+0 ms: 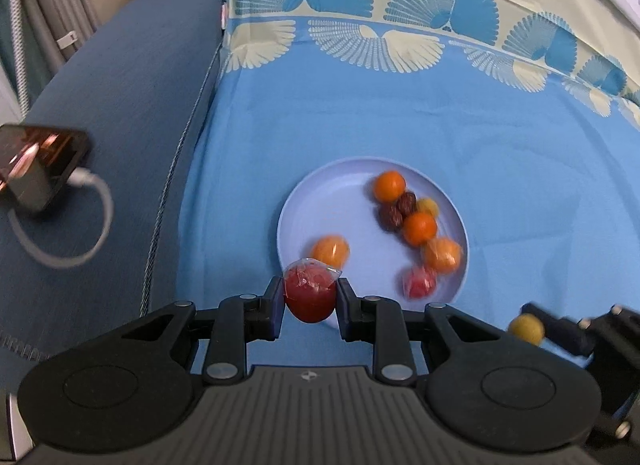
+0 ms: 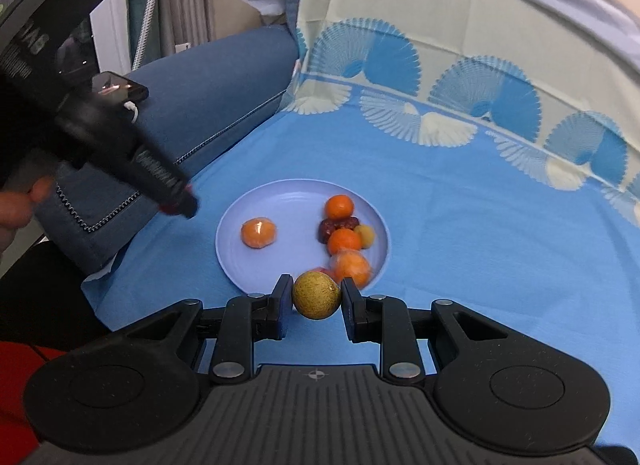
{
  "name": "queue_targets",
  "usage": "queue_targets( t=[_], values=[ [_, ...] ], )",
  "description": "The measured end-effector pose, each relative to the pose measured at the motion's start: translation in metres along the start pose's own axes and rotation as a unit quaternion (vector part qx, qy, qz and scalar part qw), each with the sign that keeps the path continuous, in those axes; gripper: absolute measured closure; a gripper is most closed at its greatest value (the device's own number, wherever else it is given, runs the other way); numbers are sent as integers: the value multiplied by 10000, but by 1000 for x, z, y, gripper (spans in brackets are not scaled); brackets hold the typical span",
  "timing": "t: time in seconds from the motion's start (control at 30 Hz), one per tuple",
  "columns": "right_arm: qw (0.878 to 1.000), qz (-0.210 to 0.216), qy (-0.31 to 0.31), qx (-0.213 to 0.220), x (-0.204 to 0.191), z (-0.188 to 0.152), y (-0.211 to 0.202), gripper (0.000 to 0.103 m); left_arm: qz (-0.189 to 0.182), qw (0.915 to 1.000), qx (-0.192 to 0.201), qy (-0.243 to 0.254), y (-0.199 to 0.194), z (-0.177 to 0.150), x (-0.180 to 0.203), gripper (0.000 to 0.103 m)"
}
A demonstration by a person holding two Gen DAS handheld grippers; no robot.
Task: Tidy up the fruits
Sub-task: 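Carry the plum and yellow fruit toward the plate with both tools, then lower both fruits onto the plate and open both tools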
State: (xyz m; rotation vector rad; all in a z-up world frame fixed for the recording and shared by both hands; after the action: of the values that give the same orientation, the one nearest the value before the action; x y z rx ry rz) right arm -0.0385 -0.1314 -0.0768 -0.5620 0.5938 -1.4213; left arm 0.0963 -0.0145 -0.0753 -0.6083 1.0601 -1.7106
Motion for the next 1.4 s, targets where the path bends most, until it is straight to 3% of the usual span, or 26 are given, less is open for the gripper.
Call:
queue_targets(
  t=[0.6, 0.67, 0.7, 0.73, 0.77, 0.83, 0.93, 1.17, 1.4],
  values=[
    [9987, 350, -151, -339, 5, 26, 112, 76, -226, 9990, -204, 332, 97, 51, 12, 73],
    [9985, 361, -187, -353, 5, 27, 119, 75, -307, 9987, -150, 377, 102, 55, 14, 51],
    [9985, 393, -212, -325, 5, 27, 122, 71, -305, 9987, -120, 380, 101, 57, 14, 22],
    [9983, 428, -253, -302, 5, 28, 125, 50, -226, 9991, -24, 347, 98, 58, 13, 2],
    [9982, 413, -299, -302, 4, 30, 126, 32, -145, 9993, 141, 300, 92, 59, 11, 0],
    [9981, 402, -364, -277, 4, 33, 125, 25, -64, 9986, 441, 300, 75, 58, 6, 0],
    [9984, 359, -347, -275, 4, 32, 112, 14, 152, 9987, 321, 353, 59, 50, -1, 0],
    [9983, 285, -49, -509, 2, 15, 52, 5, 398, 9990, -171, -83, 16, 2, -18, 0],
    [10000, -47, -14, -18, -9, 4, -16, 1, 543, 9983, -102, -189, -35, -46, -15, 0]
  ],
)
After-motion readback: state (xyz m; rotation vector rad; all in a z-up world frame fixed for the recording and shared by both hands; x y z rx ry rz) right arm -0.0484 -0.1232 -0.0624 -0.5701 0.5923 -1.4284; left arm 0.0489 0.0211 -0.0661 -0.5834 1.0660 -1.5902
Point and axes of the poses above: each gripper's, at about its wrist camera, not at the fingertips, and y roughly the way its jaws point, x to its right, z to its top, the point moved 3 cm from there along y, roughly the way its jaws point, and after that the axes turned 2 degrees about y, right-handed, at the moved point
